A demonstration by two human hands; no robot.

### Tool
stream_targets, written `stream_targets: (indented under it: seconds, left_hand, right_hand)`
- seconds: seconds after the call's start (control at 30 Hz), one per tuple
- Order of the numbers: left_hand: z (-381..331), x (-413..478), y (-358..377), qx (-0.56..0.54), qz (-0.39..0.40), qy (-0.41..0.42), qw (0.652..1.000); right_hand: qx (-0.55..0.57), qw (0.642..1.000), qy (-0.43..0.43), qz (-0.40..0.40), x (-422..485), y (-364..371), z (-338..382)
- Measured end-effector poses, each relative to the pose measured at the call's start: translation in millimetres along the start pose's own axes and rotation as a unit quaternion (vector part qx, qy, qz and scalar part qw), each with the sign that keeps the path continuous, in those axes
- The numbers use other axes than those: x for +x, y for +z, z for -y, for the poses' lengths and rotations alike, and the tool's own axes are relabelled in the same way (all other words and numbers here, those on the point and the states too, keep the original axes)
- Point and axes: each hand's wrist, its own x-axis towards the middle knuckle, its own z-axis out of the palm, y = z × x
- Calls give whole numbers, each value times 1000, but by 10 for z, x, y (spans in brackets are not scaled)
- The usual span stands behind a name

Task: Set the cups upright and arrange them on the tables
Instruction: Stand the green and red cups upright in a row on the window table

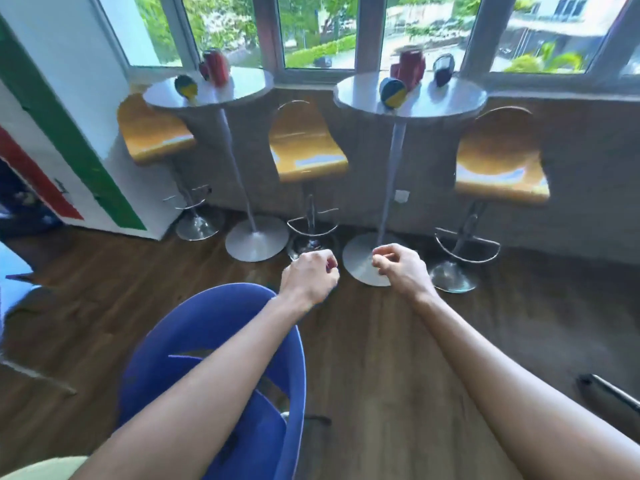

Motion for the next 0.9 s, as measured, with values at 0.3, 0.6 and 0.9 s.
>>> stream_targets:
  seconds: [0.3,0.6,0.9]
  left_hand:
    - [-1184,1554,-166,-30,-36,57,997]
    - [-1554,3541,-190,-34,-60,135,988]
    - [-1896,5792,-479,-27,-6,210,977]
  right_hand:
    - [22,998,-36,-52,1314,-1159,419]
    - [30,992,-63,-108,3049,-1498,679]
    - [16,980,-98,-172,5065,-1809,1152]
